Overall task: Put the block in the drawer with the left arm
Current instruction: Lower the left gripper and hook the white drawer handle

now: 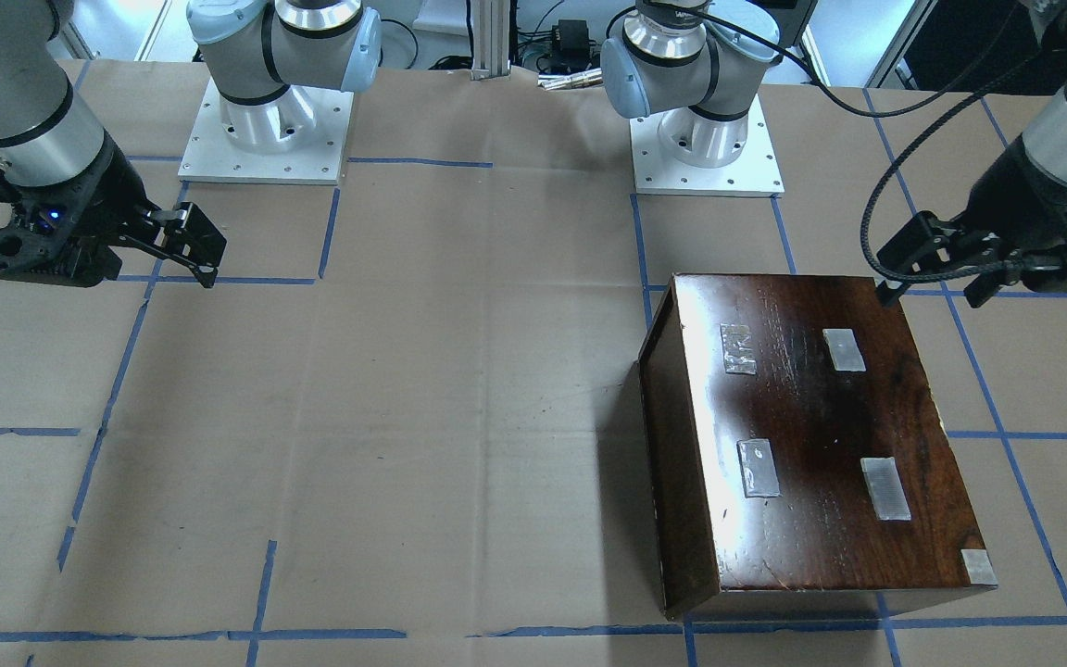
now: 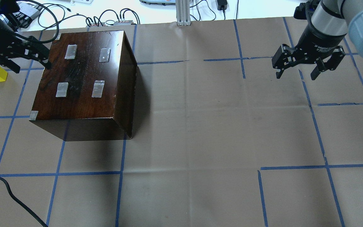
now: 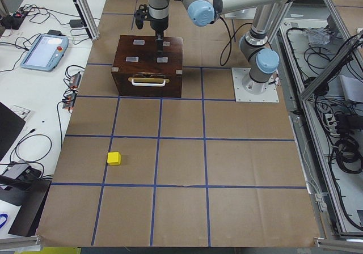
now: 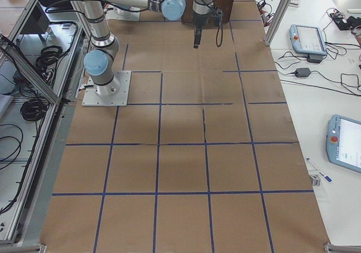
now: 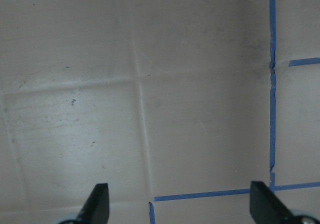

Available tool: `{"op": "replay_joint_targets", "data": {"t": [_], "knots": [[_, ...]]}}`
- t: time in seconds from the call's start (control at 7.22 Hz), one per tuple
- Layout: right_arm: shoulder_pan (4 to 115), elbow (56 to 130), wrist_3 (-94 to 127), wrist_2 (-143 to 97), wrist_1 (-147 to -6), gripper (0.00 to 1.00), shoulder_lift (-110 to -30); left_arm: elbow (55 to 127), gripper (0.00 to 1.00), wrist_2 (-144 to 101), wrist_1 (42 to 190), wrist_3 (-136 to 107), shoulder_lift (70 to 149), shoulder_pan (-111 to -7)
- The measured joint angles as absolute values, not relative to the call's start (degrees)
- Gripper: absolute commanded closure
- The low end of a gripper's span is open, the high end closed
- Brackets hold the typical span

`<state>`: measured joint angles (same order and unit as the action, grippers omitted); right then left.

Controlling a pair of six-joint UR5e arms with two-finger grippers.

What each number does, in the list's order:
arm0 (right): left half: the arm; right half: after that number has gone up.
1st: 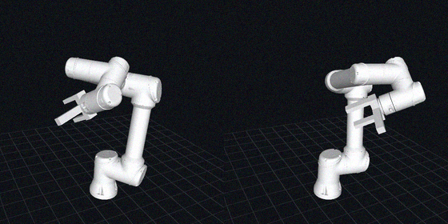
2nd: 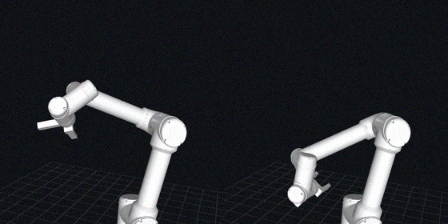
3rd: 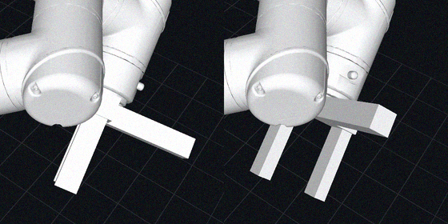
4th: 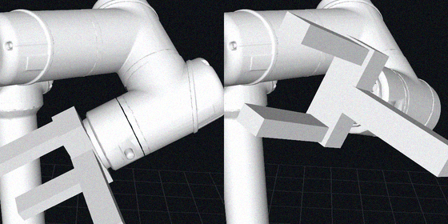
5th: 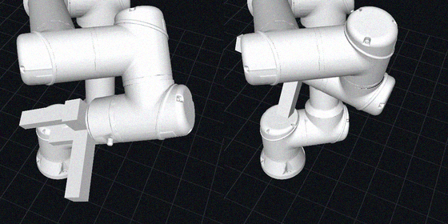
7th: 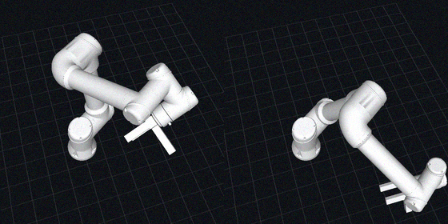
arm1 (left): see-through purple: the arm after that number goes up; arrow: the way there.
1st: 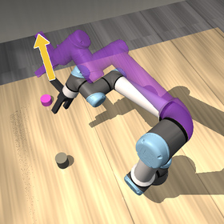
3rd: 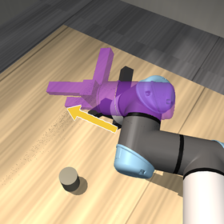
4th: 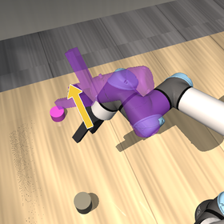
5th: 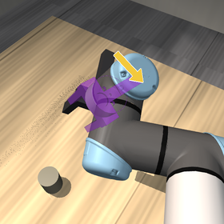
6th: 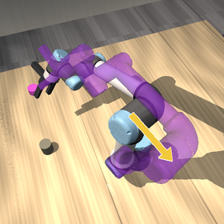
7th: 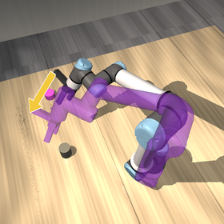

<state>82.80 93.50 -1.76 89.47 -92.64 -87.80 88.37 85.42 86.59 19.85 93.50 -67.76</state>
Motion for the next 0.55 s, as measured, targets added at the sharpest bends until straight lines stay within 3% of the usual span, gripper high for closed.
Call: {"op": "replay_joint_targets", "data": {"t": [0.55], "knots": [[82.8,93.5,-1.8,89.5,-92.6,0.0,-87.8,88.3,0.01,77.5,86.6,32.3,96.2,-56.5]]}}
